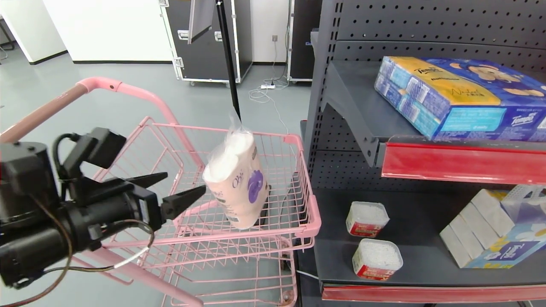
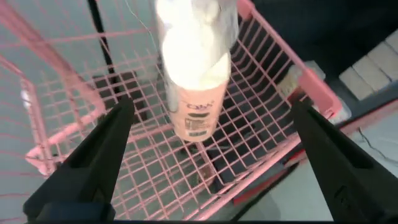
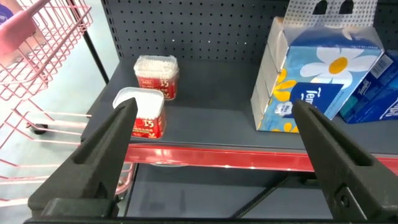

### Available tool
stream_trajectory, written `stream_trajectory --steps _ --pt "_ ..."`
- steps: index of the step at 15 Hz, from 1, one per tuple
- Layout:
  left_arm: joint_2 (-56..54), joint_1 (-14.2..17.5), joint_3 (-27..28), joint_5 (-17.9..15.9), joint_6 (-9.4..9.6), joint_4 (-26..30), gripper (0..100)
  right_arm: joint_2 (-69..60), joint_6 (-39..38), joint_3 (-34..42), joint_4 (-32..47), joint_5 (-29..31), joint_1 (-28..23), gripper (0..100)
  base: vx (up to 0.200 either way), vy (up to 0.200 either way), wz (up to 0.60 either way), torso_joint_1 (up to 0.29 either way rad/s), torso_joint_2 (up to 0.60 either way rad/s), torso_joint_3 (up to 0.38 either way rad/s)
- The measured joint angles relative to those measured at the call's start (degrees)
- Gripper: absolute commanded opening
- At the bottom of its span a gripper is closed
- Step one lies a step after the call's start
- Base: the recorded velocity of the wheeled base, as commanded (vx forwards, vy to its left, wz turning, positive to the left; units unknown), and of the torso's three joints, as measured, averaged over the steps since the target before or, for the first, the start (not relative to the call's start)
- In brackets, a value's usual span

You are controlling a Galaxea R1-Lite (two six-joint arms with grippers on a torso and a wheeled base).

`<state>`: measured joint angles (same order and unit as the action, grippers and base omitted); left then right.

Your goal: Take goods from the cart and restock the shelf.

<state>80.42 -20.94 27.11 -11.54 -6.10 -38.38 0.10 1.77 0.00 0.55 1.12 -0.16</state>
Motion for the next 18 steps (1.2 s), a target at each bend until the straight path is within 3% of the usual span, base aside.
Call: stream_trajectory --steps 5,18 --pt "12.25 -1.82 0.67 0.13 2.76 -5.74 100 0.0 -0.02 0.0 0.0 0.02 0.02 100 0.0 0.0 0.0 0.0 0.0 0.0" --pt "23.74 -2.36 11.28 2.57 2.93 -6.01 100 0.0 -0.02 0.0 -0.01 0.02 -0.02 100 0.0 0.0 0.0 0.0 0.0 0.0"
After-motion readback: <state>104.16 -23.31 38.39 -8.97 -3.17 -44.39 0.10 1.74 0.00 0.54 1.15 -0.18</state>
